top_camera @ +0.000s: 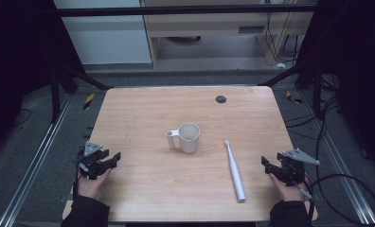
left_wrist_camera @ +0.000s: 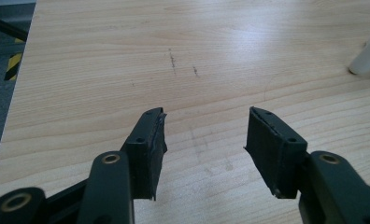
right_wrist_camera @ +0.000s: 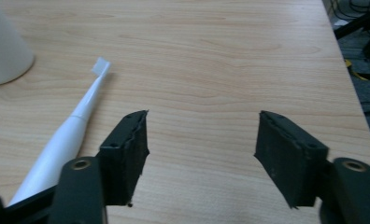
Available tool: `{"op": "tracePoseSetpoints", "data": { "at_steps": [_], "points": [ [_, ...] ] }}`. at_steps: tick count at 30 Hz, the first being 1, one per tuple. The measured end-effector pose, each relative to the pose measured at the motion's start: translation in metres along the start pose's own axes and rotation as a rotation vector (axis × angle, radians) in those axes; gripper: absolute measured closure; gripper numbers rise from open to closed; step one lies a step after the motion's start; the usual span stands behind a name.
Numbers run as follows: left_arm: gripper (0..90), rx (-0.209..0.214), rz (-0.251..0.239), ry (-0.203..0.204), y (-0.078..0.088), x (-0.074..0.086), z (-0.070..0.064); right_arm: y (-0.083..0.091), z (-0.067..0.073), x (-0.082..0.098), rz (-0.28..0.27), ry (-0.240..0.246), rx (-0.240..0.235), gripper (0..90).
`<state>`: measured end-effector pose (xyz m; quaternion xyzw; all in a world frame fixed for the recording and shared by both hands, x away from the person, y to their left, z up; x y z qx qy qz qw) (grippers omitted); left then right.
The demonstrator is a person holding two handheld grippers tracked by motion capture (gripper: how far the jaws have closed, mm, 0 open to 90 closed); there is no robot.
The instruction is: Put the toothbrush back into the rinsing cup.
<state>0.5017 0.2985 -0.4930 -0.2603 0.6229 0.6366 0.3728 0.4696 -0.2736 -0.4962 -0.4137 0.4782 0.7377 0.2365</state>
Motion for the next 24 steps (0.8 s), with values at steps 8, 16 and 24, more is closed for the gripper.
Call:
{"op": "tracePoseSetpoints", "data": {
  "at_steps": [8, 16, 24],
  "points": [
    [47.3, 0.011, 0.004, -0.014, 0.001, 0.001, -0.003, 0.004, 0.017, 0.004, 0.039, 0.033, -0.057, 52.7],
    [48.6, 0.01, 0.017, -0.034, 0.001, 0.002, -0.005, 0.0, 0.032, 0.01, 0.107, 0.073, -0.099, 64.3],
    [48.8, 0.021, 0.019, -0.046, 0.0, 0.003, -0.01, -0.001, 0.046, 0.015, 0.155, 0.085, -0.127, 75.5]
  ]
}}
Point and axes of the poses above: each handheld gripper's, and its own axes: y roughly backward along the jaws, x roughly out of its underside, z roughly to its left, the point moved 5 cm from there along -y, roughly forward along the jaws, and after that the axes turned 12 degrees about -x, right-handed, at the moved point
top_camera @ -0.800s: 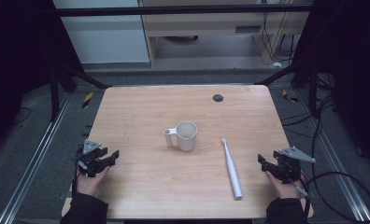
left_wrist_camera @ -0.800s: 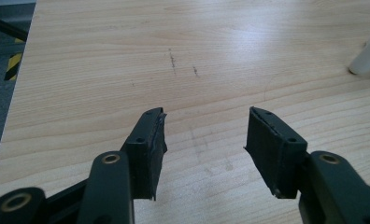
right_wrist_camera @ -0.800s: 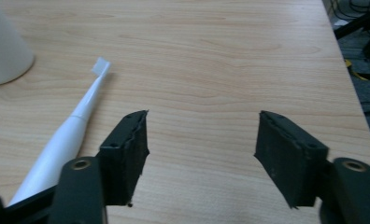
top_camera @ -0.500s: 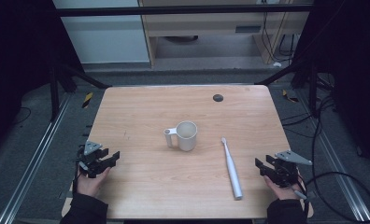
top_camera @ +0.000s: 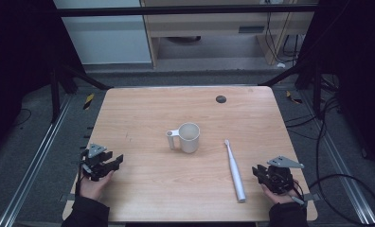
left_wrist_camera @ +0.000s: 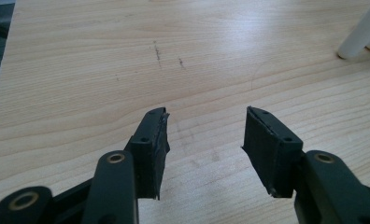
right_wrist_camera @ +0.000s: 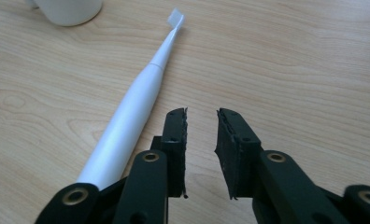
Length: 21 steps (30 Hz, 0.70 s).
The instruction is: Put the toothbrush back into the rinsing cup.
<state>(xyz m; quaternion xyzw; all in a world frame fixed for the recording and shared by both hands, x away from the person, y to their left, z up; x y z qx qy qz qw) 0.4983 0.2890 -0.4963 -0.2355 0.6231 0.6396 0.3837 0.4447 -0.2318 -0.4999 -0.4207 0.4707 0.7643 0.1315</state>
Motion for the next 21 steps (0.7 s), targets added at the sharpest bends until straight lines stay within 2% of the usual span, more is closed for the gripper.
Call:
{"op": "tracePoseSetpoints", "data": {
  "at_steps": [10, 17, 21],
  "points": [
    [49.1, 0.001, 0.005, -0.012, 0.0, 0.001, -0.003, -0.006, 0.013, 0.007, 0.06, 0.02, -0.043, 89.0],
    [49.2, 0.0, 0.003, -0.023, 0.0, 0.001, -0.004, -0.009, 0.02, 0.01, 0.085, 0.032, -0.065, 90.0],
    [49.2, 0.001, 0.009, -0.033, 0.0, 0.001, -0.005, -0.011, 0.023, 0.012, 0.095, 0.023, -0.078, 90.0]
  ]
}}
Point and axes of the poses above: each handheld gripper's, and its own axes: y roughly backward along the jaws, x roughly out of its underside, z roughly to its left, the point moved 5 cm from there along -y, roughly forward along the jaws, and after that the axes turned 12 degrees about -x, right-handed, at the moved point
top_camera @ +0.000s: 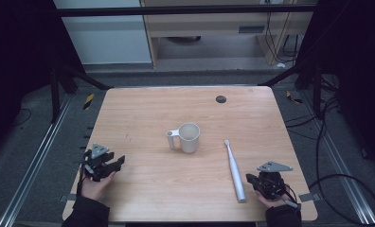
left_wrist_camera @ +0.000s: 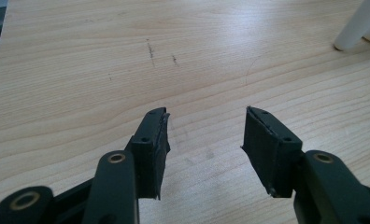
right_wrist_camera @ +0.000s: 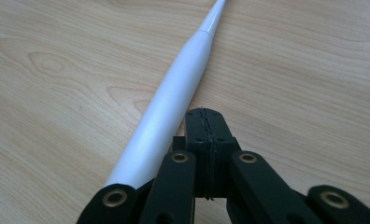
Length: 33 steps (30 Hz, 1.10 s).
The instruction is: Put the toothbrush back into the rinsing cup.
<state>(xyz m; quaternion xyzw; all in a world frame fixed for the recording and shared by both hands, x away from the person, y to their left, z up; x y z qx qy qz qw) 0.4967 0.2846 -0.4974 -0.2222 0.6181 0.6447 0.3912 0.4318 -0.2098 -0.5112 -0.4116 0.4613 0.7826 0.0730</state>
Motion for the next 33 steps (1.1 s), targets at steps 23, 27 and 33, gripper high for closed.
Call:
{"op": "tracePoseSetpoints", "data": {
  "at_steps": [23, 27, 33],
  "points": [
    [48.8, 0.005, 0.007, -0.021, -0.001, 0.0, -0.003, -0.009, 0.012, 0.006, 0.045, 0.011, -0.046, 90.0],
    [48.8, 0.006, 0.007, -0.021, -0.001, 0.0, -0.003, -0.011, 0.013, 0.006, 0.05, 0.011, -0.052, 90.0],
    [48.7, 0.006, 0.007, -0.023, -0.001, 0.0, -0.003, -0.013, 0.015, 0.006, 0.058, 0.017, -0.056, 90.0]
  ]
}}
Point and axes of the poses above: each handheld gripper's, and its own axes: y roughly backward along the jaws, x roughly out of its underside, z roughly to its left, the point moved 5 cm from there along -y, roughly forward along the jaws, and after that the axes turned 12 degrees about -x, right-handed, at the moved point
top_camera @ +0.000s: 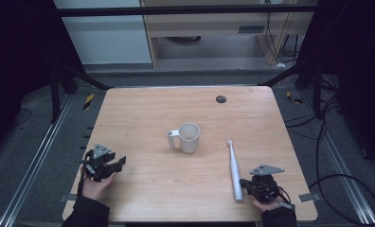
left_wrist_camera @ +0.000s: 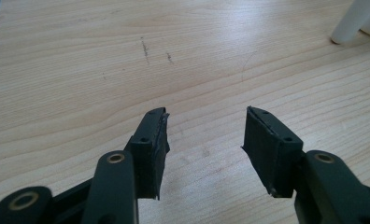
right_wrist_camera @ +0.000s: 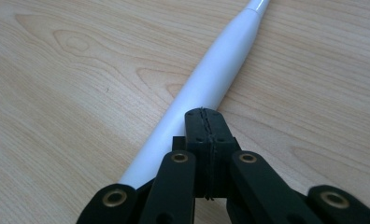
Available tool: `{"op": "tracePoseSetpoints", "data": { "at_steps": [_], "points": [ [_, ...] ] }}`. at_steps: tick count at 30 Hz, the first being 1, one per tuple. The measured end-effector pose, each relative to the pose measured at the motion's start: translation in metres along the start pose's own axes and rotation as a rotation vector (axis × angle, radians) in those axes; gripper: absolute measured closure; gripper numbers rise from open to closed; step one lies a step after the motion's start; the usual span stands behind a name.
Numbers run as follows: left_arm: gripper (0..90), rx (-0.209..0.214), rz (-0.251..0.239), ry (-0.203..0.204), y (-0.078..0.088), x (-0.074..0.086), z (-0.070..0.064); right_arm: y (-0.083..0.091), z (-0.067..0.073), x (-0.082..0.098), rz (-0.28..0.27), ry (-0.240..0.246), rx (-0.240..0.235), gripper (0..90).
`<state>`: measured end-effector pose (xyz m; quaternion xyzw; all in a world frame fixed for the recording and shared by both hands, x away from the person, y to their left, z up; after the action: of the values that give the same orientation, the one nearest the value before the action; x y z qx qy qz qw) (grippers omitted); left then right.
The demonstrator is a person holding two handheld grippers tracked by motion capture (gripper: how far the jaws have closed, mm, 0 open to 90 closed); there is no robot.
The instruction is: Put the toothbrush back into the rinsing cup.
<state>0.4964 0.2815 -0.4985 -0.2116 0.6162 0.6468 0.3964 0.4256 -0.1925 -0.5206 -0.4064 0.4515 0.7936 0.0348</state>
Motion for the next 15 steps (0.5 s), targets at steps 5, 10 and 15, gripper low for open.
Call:
{"op": "tracePoseSetpoints", "data": {
  "at_steps": [5, 10, 15],
  "points": [
    [48.6, 0.001, 0.0, 0.0, 0.0, 0.0, 0.0001, -0.0009, 0.0011, -0.0002, 0.0, 0.0, -0.002, 90.0],
    [48.5, 0.001, -0.001, 0.002, -0.0002, 0.0, -0.0002, -0.0011, 0.0013, -0.0005, 0.0, -0.003, -0.004, 90.0],
    [48.4, 0.002, 0.0, -0.001, -0.0001, 0.0, 0.0001, 0.0012, -0.0008, -0.0016, -0.012, -0.01, 0.01, 90.0]
  ]
}}
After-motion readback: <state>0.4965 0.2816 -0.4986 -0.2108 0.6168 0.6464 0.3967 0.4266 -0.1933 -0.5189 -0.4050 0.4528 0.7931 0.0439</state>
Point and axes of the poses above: each handheld gripper's, and its own axes: y roughly backward along the jaws, x roughly out of its underside, z roughly to its left, the point moved 5 cm from there along -y, roughly forward along the jaws, and after that the axes turned 12 degrees about -x, right-handed, at the moved point
